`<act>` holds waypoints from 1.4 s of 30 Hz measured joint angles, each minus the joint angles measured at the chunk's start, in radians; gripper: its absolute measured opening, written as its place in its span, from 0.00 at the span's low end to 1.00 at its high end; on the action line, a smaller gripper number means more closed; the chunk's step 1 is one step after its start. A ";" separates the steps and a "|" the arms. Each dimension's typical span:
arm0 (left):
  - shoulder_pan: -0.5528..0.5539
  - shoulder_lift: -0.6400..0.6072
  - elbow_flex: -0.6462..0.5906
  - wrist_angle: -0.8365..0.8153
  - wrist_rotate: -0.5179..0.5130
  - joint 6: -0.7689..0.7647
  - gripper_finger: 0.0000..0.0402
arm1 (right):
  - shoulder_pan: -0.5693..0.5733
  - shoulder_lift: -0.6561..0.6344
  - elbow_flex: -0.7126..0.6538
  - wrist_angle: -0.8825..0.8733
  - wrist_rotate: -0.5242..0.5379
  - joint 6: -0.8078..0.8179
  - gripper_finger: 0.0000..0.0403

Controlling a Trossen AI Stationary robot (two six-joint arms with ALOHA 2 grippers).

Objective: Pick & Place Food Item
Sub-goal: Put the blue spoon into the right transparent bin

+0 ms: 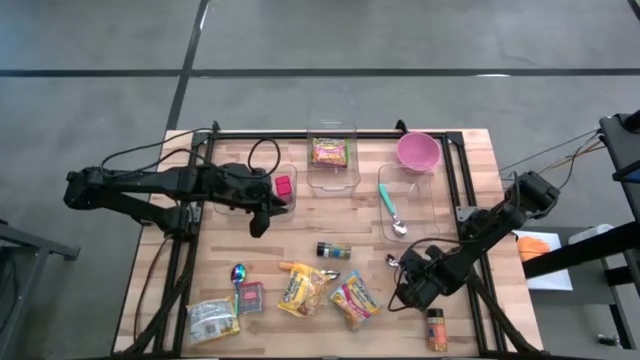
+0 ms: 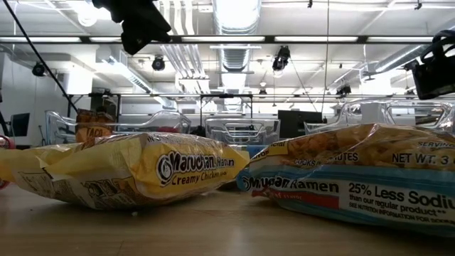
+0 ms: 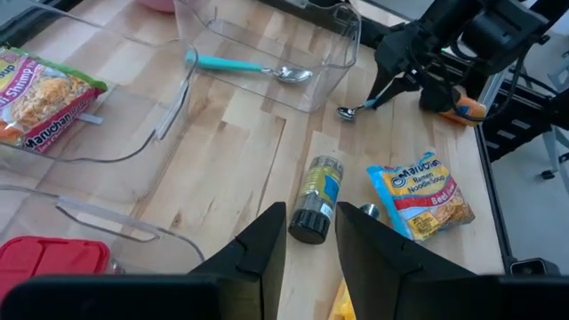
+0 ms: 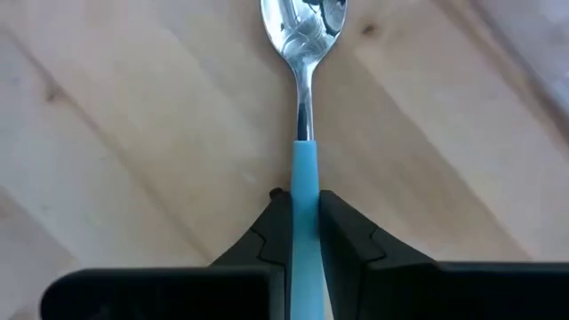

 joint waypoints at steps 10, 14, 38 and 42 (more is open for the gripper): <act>0.000 0.000 0.000 0.008 0.000 0.000 0.27 | 0.002 0.000 0.077 0.009 -0.001 -0.024 0.07; 0.000 0.000 0.000 0.020 0.000 0.020 0.27 | 0.003 0.000 0.122 0.008 0.001 -0.031 0.07; 0.004 0.000 0.000 0.052 -0.004 0.015 0.27 | -0.063 -0.287 0.255 -0.334 0.402 0.151 0.07; 0.004 0.000 0.000 0.053 -0.004 0.015 0.27 | -0.156 -0.364 0.254 -0.346 0.404 0.065 0.07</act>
